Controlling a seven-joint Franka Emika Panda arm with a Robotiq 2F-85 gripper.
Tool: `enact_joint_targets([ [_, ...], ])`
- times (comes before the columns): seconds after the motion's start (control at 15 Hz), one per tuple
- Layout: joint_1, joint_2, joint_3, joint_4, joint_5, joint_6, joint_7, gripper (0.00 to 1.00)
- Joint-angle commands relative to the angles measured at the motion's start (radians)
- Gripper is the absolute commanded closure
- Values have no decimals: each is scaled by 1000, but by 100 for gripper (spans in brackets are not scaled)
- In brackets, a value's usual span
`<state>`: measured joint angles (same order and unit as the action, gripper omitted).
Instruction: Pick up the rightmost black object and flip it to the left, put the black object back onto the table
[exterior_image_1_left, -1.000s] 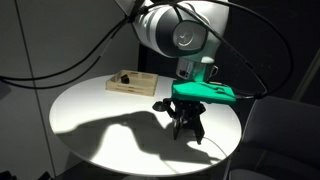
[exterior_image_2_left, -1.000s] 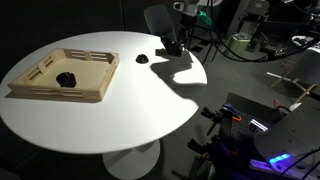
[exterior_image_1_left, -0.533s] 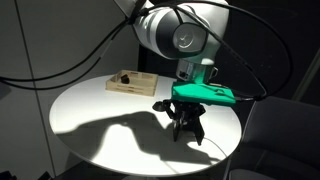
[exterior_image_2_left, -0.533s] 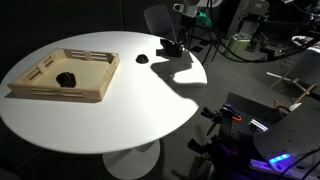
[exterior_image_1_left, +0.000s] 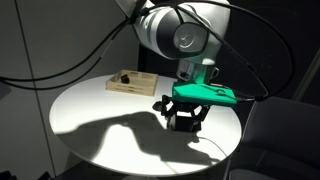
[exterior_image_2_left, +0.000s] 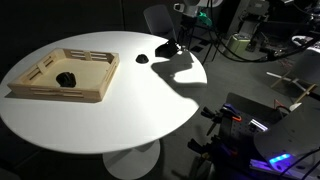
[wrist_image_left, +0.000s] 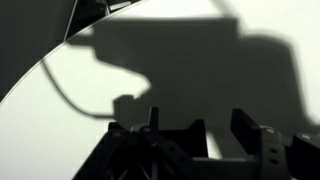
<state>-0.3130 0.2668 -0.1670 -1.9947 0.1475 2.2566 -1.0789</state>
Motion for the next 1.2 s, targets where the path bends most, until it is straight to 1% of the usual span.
enact_joint_targets([
  [0.0, -9, -26, 1, -12, -1, 11, 2, 0],
  [0.27, -6, -82, -13, -32, -12, 4, 32, 0],
  [0.53, 5, -152, -40, -41, -51, -3, 113, 0],
  [0.67, 16, -192, -55, -49, -111, 6, 204, 0],
  [0.8, 21, -229, -64, -47, -176, -16, 315, 0],
  [1.0, 25, -283, -70, -43, -266, -71, 491, 0],
  [1.07, 26, -294, -71, -36, -291, -98, 573, 0],
  [1.13, 26, -306, -70, -28, -299, -132, 631, 0],
])
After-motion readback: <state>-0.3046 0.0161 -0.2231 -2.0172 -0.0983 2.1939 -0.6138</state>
